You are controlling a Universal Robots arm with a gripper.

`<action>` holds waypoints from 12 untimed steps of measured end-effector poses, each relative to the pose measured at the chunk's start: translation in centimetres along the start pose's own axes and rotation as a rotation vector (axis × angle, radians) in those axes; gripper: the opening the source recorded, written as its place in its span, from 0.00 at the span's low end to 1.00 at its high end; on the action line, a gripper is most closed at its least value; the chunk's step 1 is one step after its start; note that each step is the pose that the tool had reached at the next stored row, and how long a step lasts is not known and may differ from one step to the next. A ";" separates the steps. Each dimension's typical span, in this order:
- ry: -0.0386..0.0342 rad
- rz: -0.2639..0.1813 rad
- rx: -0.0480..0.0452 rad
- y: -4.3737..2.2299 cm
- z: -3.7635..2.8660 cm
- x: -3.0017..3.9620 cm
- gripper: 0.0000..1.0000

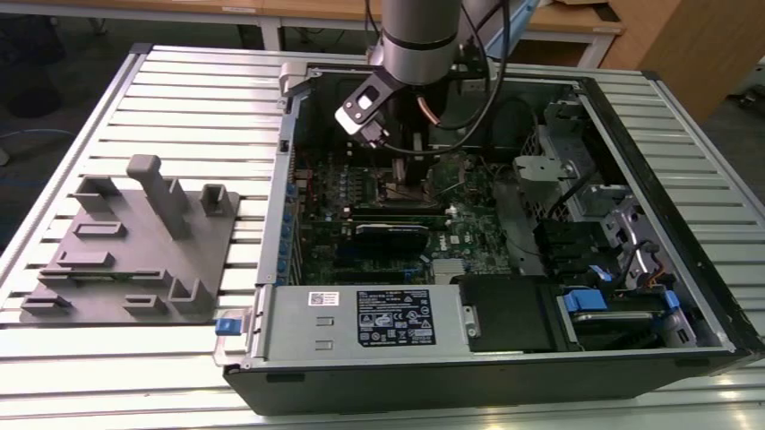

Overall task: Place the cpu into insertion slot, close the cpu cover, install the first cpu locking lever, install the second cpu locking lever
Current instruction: 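Place the cpu into insertion slot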

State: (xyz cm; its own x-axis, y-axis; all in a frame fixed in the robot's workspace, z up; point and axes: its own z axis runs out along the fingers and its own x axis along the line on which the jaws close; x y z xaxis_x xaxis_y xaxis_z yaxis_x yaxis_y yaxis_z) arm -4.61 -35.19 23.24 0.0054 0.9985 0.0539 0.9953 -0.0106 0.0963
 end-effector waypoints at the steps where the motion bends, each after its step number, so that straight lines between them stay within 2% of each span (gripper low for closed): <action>1: 0.0001 0.000 -0.0001 -0.02 0.19 -0.01 0.54; 4: 0.0002 0.000 -0.0001 -0.07 0.67 -0.03 0.54; 9: 0.0000 0.000 0.0000 -0.08 0.70 -0.04 0.54; 12: 0.0002 0.000 -0.0001 -0.23 1.00 -0.05 0.54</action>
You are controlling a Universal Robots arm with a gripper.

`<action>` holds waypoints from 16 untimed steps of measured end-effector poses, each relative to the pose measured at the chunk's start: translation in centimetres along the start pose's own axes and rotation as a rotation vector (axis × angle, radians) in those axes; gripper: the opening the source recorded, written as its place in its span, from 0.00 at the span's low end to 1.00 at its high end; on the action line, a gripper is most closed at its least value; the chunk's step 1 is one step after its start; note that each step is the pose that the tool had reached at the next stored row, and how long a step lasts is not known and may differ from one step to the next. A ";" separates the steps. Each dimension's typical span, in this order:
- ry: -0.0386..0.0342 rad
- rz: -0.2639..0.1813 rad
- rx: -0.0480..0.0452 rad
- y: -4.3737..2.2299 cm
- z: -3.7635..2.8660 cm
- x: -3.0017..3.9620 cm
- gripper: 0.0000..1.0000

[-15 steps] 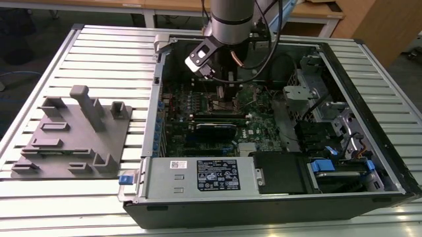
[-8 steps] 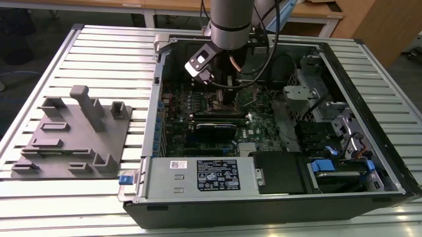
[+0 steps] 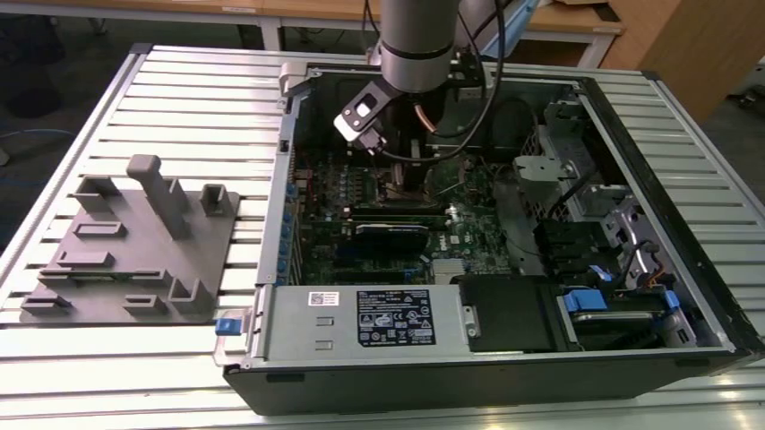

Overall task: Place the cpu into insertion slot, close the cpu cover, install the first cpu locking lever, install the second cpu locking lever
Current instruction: 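Place the cpu into insertion slot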

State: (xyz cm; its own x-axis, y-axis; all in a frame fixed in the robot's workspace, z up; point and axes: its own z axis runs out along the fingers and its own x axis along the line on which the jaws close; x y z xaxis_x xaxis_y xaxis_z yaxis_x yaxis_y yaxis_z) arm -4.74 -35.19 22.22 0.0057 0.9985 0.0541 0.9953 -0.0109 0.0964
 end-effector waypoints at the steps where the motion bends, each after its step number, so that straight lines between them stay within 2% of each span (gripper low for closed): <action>1: -0.0002 0.000 0.0001 -0.02 0.17 -0.01 0.54; 4: -0.0002 0.000 0.0000 -0.10 0.70 -0.04 0.54; 16: -0.0005 0.002 0.0000 -0.31 1.43 -0.08 0.54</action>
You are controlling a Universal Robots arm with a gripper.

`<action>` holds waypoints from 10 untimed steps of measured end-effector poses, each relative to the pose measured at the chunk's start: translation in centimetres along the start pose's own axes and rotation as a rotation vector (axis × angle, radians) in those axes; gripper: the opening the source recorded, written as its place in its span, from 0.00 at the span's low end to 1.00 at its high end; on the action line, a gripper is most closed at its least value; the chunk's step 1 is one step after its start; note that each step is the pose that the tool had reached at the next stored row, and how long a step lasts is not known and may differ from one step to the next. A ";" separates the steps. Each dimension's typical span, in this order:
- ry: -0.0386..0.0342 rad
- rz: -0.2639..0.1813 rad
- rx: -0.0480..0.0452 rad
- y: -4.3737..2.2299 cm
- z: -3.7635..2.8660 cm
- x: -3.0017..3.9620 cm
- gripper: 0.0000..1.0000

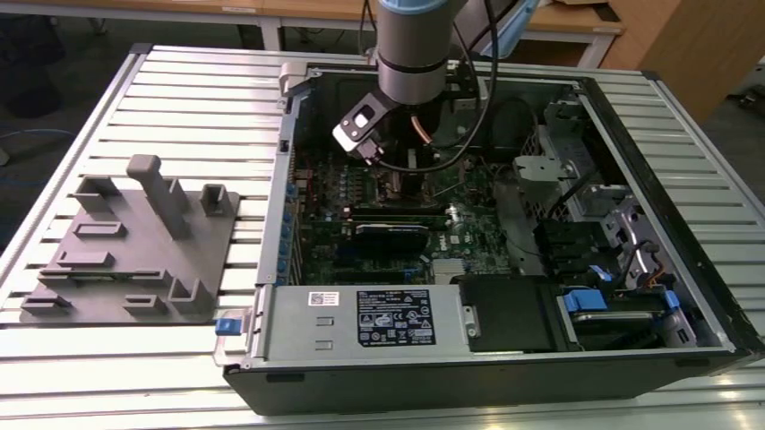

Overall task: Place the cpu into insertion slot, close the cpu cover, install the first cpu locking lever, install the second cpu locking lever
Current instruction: 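Place the cpu into insertion slot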

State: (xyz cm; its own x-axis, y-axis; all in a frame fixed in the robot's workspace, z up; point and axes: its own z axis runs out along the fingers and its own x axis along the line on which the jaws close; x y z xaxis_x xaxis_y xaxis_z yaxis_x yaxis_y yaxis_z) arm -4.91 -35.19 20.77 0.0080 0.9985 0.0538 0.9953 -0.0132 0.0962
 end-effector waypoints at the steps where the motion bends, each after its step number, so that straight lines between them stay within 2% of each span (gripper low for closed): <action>1: 0.0000 0.000 0.0000 0.00 0.00 0.00 0.54; 10: 0.0002 0.000 -0.0002 -0.35 0.69 0.17 0.54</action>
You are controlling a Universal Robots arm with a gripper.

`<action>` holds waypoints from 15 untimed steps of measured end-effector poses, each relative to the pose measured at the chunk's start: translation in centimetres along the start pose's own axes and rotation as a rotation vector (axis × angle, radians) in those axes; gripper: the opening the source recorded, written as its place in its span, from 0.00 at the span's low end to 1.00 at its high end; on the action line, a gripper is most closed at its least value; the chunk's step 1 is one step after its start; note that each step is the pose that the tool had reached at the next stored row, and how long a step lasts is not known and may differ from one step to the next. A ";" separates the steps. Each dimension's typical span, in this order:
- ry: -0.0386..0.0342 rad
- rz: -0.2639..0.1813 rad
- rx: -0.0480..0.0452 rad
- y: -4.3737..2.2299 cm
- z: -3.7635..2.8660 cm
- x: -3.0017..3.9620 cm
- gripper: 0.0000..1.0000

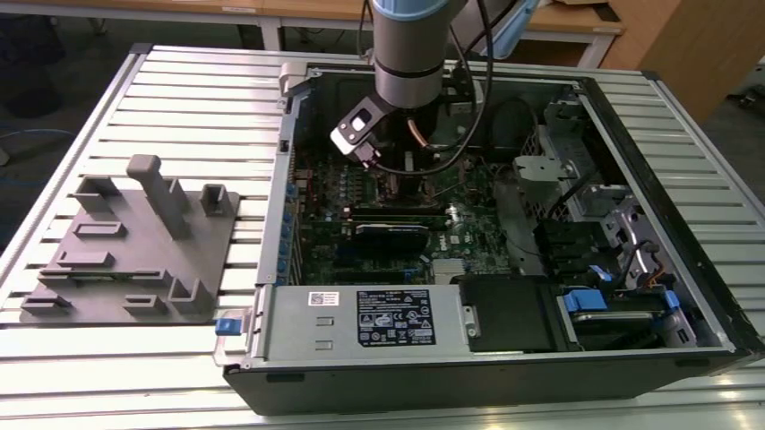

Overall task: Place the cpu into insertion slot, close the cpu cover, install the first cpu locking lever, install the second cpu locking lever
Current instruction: 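Place the cpu into insertion slot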

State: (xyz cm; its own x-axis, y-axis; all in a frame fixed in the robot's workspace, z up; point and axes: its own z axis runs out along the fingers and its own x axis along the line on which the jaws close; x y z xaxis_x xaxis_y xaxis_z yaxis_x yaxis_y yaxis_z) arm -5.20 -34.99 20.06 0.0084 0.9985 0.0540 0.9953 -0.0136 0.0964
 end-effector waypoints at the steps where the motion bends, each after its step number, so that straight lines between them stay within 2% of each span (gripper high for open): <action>1: -0.0001 0.000 0.0001 -0.01 0.00 0.00 0.54; 7: -0.0002 0.001 0.0000 -0.18 0.03 0.12 0.54; 12: -0.0008 0.008 -0.0004 -0.32 0.42 0.12 0.54; 15: -0.0010 0.008 -0.0003 -0.32 0.43 0.12 0.54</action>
State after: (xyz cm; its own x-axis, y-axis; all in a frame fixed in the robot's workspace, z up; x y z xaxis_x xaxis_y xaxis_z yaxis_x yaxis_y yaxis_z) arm -5.47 -34.84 19.62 0.0169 0.9984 0.0538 0.9951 -0.0220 0.0962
